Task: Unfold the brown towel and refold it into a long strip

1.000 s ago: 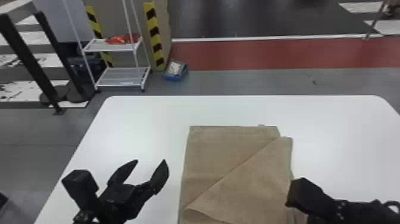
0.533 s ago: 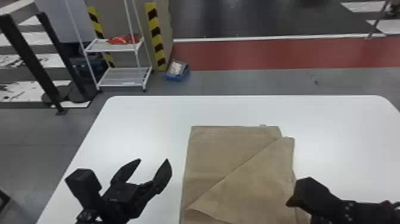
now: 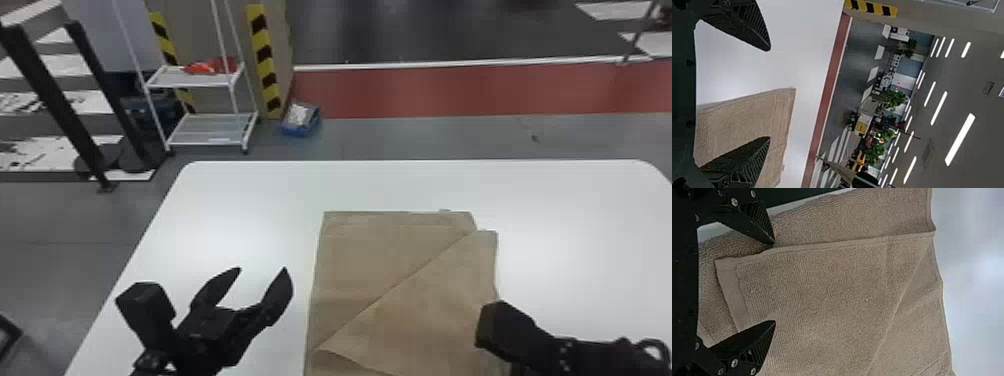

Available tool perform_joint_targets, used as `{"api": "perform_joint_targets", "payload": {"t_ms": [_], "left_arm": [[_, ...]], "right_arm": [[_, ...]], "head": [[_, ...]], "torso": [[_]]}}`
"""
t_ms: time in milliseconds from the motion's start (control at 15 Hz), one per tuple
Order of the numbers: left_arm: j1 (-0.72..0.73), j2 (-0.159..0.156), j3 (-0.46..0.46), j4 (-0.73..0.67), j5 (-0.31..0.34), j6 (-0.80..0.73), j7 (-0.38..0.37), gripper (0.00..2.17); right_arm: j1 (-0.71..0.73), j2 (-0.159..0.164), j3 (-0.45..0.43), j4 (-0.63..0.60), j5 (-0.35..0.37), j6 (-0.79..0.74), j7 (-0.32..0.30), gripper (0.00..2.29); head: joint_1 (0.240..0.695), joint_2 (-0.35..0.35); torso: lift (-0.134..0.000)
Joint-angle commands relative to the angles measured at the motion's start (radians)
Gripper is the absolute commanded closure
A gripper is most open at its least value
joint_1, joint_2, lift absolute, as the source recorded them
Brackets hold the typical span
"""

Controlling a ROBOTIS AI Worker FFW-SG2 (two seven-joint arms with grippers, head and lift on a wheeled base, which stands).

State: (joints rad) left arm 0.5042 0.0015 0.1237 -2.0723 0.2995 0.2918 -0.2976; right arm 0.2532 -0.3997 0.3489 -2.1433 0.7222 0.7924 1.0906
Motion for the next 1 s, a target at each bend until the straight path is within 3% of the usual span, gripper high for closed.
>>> {"api": "perform_joint_targets", "payload": {"t_ms": [0, 933], "left_arm": [[-0.003, 0.000, -0.001, 0.001, -0.002, 0.002, 0.000, 0.07], [-0.001, 0.002, -0.009, 0.003, -0.003, 0.002, -0.003, 0.08]], "right_arm": [[-0.002, 0.004, -0.004, 0.000, 0.003, 0.020, -0.031, 0.17], [-0.006, 0.021, -0.016, -0.013, 0.000, 0.078, -0.178, 0.18]], "head": [[0.695, 0.102], [0.695, 0.054]], "torso": [[-0.103], [-0.103]]}}
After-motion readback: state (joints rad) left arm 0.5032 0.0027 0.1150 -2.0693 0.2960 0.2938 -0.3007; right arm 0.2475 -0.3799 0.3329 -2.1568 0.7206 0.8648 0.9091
